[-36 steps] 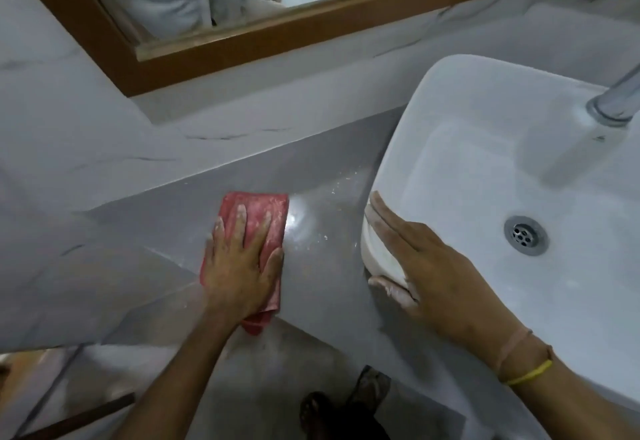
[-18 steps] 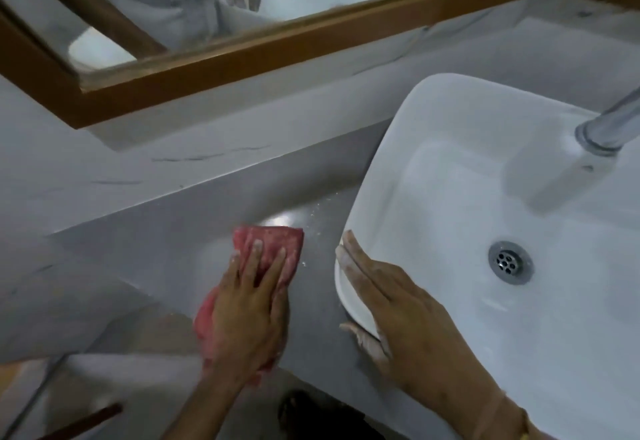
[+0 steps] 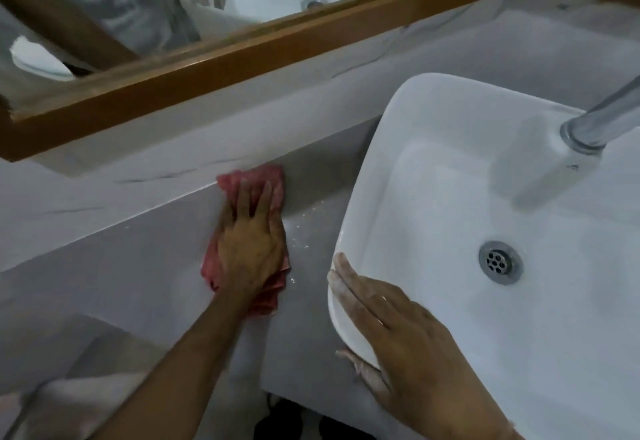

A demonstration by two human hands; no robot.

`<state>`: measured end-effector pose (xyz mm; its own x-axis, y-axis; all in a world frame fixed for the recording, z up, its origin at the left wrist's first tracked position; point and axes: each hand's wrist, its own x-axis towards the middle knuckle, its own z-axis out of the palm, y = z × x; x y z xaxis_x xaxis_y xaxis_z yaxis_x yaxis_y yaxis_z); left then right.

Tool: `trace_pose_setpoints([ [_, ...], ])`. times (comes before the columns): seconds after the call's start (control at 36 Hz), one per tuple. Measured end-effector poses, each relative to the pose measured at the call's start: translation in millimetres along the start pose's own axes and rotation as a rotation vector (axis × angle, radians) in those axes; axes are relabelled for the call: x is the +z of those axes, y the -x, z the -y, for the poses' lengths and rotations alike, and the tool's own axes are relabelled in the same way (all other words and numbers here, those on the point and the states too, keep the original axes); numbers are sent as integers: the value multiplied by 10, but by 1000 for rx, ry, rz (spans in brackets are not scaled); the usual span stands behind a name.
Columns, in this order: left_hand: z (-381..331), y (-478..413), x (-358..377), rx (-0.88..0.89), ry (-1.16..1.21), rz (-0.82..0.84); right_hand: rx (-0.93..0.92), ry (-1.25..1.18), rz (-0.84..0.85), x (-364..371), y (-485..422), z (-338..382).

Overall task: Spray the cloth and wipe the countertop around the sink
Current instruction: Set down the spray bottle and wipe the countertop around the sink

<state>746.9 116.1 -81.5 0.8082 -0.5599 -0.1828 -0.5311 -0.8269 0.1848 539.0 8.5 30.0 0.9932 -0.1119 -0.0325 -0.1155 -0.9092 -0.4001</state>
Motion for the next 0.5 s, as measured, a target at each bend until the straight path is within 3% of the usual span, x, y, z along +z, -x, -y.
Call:
trace_pose_setpoints([
  [0.17,242,630,24,265,15,116,-26,-40,-22,33,10,-57],
  [0.25,528,752,-5,263,46,105,-17,-22,-26,53,4,-55],
  [0.5,228,-388,-92,303,-97,66,-24,-4,-29,65,14,-64],
])
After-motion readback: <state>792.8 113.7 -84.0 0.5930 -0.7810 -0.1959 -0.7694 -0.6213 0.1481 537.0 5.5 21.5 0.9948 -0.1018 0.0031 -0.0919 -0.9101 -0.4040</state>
